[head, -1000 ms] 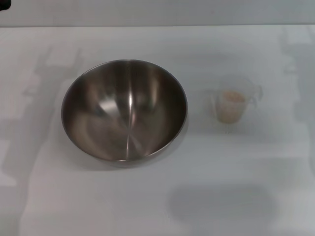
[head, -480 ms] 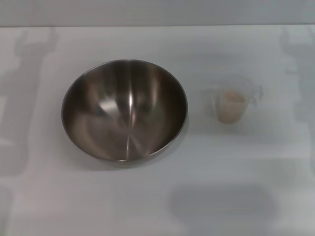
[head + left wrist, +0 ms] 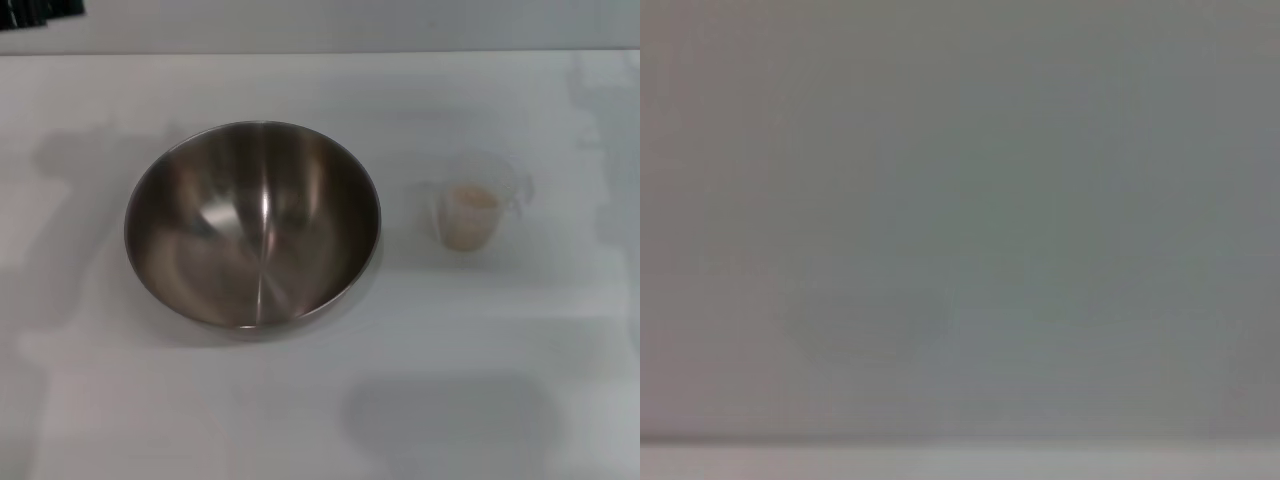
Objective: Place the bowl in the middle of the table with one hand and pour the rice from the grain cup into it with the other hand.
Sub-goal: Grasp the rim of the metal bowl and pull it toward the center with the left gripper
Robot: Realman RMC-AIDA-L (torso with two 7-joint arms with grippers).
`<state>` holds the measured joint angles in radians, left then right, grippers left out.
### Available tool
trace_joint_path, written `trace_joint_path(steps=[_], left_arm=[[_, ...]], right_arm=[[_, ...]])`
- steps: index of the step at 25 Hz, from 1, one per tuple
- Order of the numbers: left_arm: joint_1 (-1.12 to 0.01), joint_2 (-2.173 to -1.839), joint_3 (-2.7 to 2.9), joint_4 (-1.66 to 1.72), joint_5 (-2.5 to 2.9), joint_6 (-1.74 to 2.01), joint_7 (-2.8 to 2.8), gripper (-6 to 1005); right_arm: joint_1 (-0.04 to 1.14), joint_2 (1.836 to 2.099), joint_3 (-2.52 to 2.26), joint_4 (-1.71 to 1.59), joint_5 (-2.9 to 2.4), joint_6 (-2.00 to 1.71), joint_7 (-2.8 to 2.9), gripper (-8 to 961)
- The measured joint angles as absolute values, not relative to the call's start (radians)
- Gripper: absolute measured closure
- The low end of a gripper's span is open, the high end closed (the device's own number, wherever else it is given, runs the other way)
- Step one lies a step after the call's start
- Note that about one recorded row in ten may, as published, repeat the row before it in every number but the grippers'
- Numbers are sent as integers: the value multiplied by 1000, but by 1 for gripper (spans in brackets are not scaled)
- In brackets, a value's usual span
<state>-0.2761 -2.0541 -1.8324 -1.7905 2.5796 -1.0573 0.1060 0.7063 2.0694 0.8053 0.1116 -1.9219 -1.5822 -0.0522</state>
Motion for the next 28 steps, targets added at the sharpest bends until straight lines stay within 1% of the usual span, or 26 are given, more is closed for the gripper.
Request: trace_joint_path(steps=[2, 5, 9, 28], left_arm=[[-304, -2060, -1867, -1823, 2578, -1204, 137, 186], [-346, -2056, -1895, -1837, 2581, -1375, 153, 186], [-376, -2060, -1909, -1821, 2584, -1491, 186, 186], [-436, -2065, -1820, -1588, 2618, -1471, 234, 187]], right_arm=[[708, 2069, 805, 112, -1922, -1582, -52, 299], [708, 2067, 805, 110, -1922, -1582, -52, 299], [710, 2066, 805, 108, -1922, -1583, -52, 300], [704, 2066, 805, 95, -1923, -1583, -52, 300]])
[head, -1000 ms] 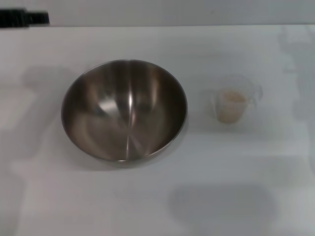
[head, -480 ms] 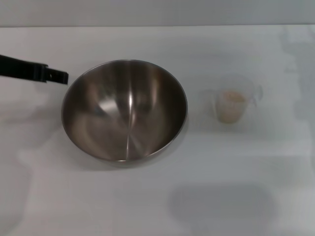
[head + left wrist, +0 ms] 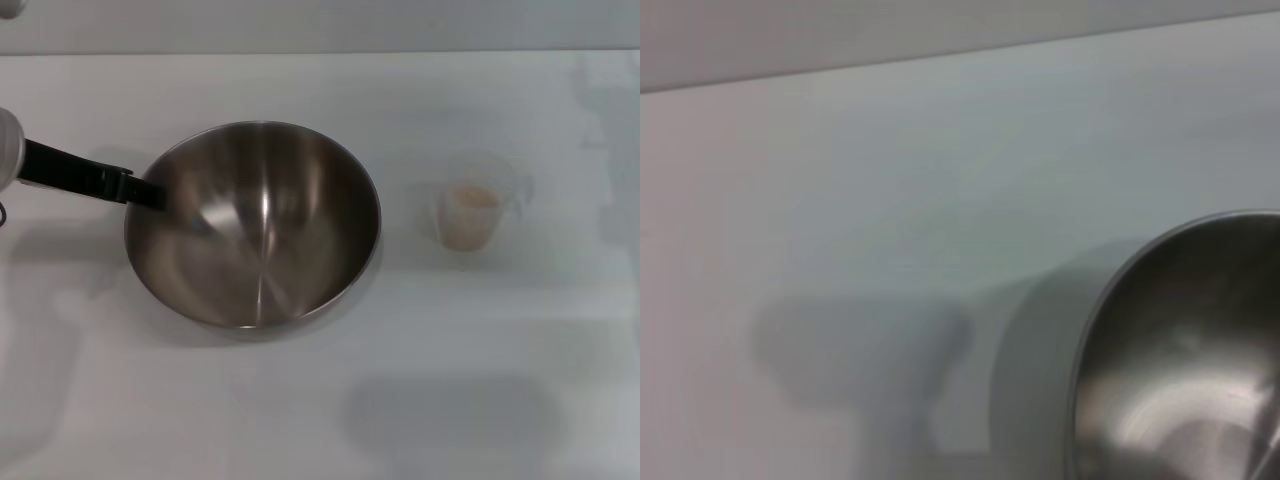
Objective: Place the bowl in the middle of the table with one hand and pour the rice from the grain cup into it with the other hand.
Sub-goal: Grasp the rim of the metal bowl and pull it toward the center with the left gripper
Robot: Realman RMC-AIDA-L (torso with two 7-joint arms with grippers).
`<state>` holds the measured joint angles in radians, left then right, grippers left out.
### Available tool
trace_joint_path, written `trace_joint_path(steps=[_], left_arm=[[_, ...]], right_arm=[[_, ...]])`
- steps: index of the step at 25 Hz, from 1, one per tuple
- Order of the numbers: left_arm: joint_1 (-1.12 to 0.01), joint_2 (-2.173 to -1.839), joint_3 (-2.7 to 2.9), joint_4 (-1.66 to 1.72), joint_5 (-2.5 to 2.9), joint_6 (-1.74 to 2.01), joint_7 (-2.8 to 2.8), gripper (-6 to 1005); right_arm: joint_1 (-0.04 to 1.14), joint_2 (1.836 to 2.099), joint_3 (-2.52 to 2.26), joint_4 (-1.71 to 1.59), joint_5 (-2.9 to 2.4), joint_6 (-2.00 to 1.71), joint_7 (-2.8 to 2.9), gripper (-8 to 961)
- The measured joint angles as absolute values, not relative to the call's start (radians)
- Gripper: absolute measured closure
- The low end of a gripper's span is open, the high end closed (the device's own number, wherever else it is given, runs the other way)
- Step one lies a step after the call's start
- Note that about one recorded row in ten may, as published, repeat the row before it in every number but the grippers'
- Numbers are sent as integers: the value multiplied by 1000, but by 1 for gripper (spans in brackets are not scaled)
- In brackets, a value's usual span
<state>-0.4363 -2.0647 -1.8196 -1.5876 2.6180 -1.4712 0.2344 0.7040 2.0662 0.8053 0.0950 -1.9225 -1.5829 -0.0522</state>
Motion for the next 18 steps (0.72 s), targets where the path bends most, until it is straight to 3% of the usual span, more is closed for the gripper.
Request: trace_joint_path(steps=[16, 18], left_arm=[[-496, -2063, -1798, -1389, 2622, -1400, 281, 189], [-501, -2063, -1800, -1378, 2622, -1397, 285, 249]], right_arm=[[708, 2067, 805, 95, -1926, -1559, -52, 300], [707, 2067, 805, 95, -1927, -1559, -52, 300]])
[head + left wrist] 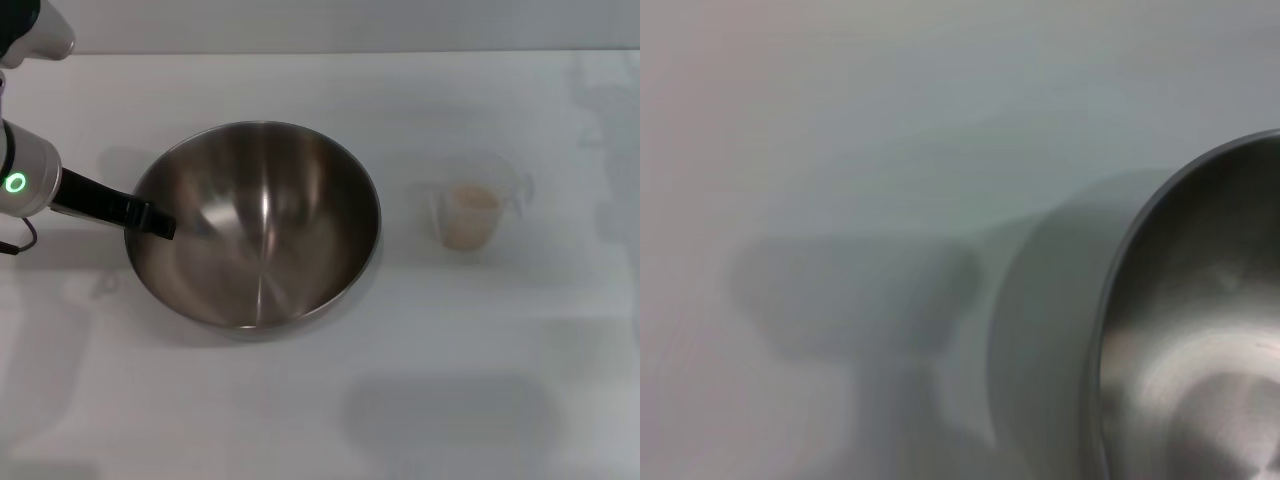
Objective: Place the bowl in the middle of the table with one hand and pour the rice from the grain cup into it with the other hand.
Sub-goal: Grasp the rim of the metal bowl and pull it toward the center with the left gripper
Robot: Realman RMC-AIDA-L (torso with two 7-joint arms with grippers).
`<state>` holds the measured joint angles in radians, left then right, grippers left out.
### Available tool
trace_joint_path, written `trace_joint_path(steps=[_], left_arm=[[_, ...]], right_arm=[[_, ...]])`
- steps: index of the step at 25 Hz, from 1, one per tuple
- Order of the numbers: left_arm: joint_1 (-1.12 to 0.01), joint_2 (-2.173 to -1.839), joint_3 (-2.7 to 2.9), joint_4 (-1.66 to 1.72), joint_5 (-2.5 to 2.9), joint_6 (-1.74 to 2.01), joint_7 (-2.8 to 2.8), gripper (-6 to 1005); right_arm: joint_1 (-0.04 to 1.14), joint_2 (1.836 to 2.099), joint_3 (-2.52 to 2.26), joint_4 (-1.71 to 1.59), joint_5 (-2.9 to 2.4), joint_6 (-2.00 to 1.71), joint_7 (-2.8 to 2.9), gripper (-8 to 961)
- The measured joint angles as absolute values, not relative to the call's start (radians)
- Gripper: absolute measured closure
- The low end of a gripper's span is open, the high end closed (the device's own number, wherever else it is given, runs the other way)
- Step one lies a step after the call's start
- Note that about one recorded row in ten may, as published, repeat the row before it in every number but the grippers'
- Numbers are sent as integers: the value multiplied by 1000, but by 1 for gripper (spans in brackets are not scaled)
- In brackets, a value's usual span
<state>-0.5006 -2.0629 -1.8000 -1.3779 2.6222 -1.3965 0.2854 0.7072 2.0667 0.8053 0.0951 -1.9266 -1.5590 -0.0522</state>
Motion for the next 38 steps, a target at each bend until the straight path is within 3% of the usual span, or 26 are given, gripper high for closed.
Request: trace_joint_path(steps=[3, 6, 17, 31, 38], left_arm=[[-513, -2063, -1801, -1353, 2622, -1393, 289, 340], [-515, -2063, -1799, -1353, 2622, -1393, 294, 595], [-540, -2062, -1807, -1321, 2615, -1398, 304, 829], [-555, -2062, -1823, -1321, 2611, -1409, 315, 993], [-589, -2061, -1904, -1324, 2574, -1421, 353, 993]], right_arm=[[707, 2066, 805, 95, -1926, -1559, -52, 300], [707, 2066, 805, 95, -1925, -1558, -52, 299], [709, 2066, 805, 95, -1923, -1557, -52, 299], [703, 2067, 805, 95, -1923, -1557, -52, 298], [700, 2069, 805, 95, -1924, -1563, -52, 298]])
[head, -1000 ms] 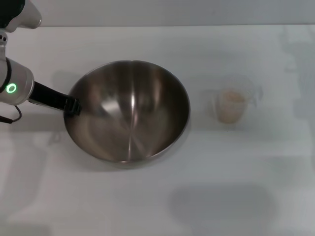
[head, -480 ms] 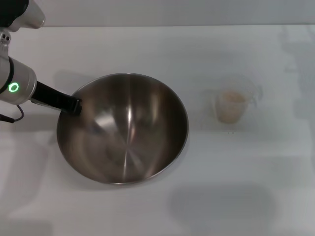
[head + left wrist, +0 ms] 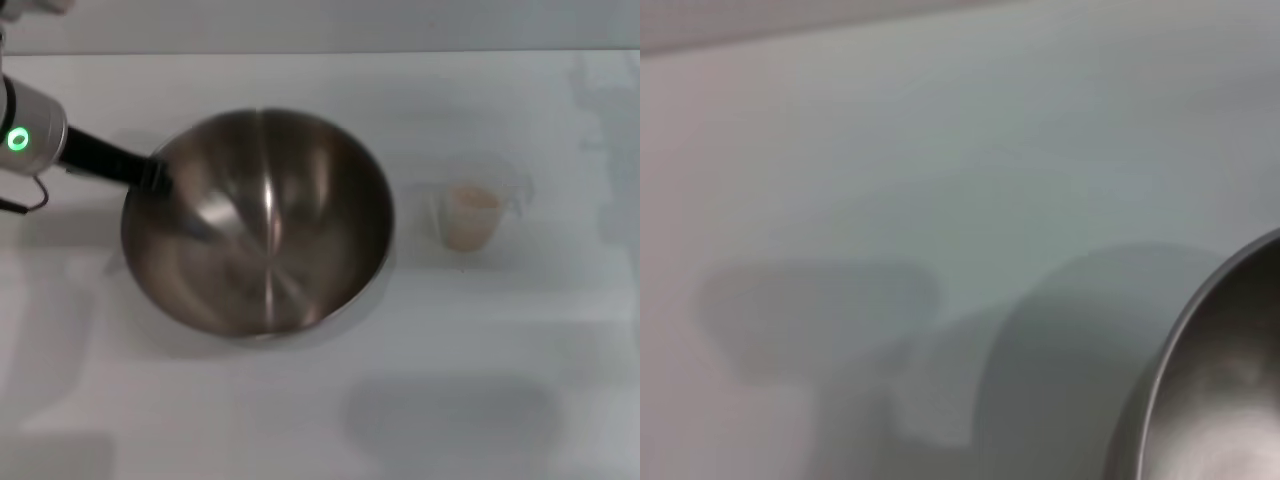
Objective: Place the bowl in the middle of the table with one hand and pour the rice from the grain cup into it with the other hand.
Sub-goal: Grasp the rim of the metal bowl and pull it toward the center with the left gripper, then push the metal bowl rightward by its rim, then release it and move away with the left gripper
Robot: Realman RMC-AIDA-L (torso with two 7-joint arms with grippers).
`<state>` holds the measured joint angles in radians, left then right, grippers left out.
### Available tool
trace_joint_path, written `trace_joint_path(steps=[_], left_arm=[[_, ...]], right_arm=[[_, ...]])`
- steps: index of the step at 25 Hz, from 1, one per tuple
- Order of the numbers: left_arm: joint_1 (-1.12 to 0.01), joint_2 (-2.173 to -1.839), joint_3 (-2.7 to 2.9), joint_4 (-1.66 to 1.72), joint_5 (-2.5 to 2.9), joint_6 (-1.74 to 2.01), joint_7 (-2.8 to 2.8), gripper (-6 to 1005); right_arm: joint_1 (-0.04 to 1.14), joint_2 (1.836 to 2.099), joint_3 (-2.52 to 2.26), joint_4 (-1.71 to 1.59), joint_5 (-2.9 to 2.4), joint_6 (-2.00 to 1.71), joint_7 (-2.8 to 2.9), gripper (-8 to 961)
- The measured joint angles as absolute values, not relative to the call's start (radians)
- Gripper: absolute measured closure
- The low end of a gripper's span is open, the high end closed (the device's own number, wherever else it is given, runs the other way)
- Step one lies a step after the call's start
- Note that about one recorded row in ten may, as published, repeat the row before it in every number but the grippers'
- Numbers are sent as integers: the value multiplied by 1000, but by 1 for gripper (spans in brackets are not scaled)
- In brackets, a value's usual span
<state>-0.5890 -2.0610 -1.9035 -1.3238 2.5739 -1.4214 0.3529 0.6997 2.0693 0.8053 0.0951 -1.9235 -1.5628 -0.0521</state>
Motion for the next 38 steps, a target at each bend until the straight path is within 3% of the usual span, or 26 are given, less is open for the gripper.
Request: trace_joint_path(steps=[20, 34, 38], left_arm=[[-827, -2064, -1843, -1022, 2577, -1216, 385, 993], [-881, -2061, -1866, -886, 2643, -1167, 378, 992], [-881, -2060, -1923, -885, 2640, -1178, 381, 929]], right_arm=[[699, 2069, 805, 95, -1924, -1568, -50, 299], [698, 2070, 805, 96, -1927, -1569, -51, 299], [698, 2071, 804, 96, -1929, -1569, -51, 300]])
